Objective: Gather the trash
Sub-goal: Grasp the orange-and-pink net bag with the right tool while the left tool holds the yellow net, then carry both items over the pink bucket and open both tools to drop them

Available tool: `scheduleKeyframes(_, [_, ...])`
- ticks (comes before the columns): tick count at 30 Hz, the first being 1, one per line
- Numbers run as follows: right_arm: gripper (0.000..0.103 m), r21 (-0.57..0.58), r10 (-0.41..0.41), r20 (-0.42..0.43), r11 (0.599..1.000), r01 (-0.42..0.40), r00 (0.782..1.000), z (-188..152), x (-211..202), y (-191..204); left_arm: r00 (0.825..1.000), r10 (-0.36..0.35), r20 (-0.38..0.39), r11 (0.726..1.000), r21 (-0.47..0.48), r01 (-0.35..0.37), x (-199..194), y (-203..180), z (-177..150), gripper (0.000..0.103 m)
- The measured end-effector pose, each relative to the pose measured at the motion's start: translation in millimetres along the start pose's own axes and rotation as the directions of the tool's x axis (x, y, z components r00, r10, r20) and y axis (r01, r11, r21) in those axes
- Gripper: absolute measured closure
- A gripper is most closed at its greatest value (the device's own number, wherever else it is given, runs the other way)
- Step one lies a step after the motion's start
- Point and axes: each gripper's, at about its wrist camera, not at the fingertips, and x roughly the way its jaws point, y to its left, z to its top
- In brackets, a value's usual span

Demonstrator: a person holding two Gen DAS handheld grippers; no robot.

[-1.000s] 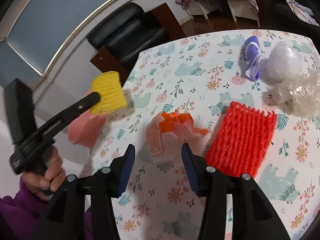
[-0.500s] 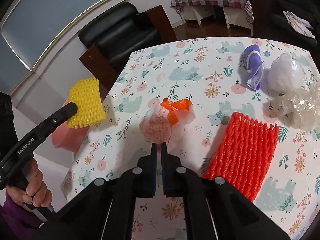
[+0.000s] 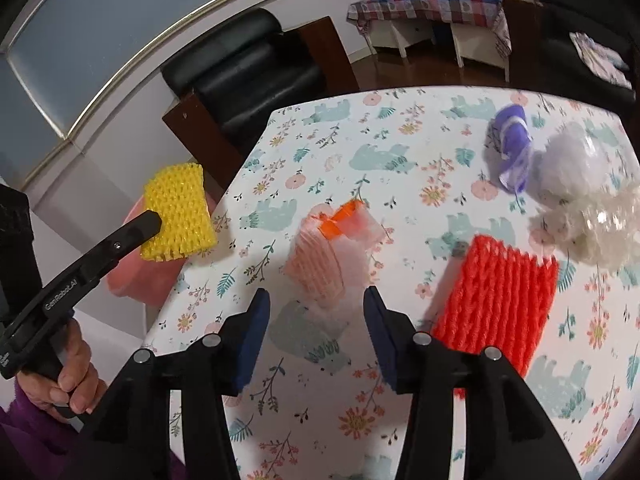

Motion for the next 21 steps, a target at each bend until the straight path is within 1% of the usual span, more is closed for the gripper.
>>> scheduleKeyframes(4, [0.055,-0.020,-0.029,0.002,0.999,0.029,1.000,4.1,8.8,1.8,1.000,-0.002,-0.003,1.000,-0.009,0.002,0.3,1.6,-1.5,0.095])
scheduleKeyframes(5, [0.057,-0.024,-0.037,-0.001,0.999,0.037,0.999,4.5,11.8,1.6,1.000,-0.003,-0.004,1.000,-0.011,0.003,0.7,2.1,-1.8,0.095])
scheduleKeyframes(6, [0.060,-0.026,-0.046,-0.003,0.999,0.046,0.999,4.4,14.3,1.0,1.000,-0.005,-0.006,1.000,-0.013,0.005,0.8,2.7,-2.3,0.095])
scheduleKeyframes(8, [0.089,-0.015,-0.050,-0.016,0.999,0.050,0.999,3.0,20.8,-3.0,1.000,-0.005,-0.006,1.000,-0.011,0.005,1.0,2.6,-3.2,0.095])
scheduleKeyframes(9, [0.089,-0.001,-0.039,-0.016,0.999,0.039,0.999,2.6,22.2,-5.9,1.000,-0.006,-0.006,1.000,-0.010,0.006,1.2,2.8,-3.4,0.095])
scheduleKeyframes(11, [0.093,0.009,-0.031,-0.006,0.999,0.031,1.000,3.0,21.3,-8.6,1.000,-0.010,-0.007,1.000,-0.012,0.010,1.2,3.6,-3.6,0.095])
scheduleKeyframes(15, [0.094,0.006,-0.034,0.024,0.999,0.034,0.999,5.6,11.9,-6.8,1.000,-0.014,0.010,1.000,-0.014,0.014,-1.5,6.2,-0.9,0.095])
scheduleKeyframes(18, [0.094,-0.029,-0.026,0.056,0.999,0.028,0.998,11.4,1.0,4.3,0.999,-0.010,0.031,1.000,-0.019,0.011,-6.0,8.4,1.3,0.095])
scheduleKeyframes(21, [0.094,-0.070,-0.006,0.074,0.997,0.011,0.997,19.1,-3.1,20.4,0.997,0.024,0.067,1.000,-0.015,-0.023,-15.1,14.1,5.0,0.095])
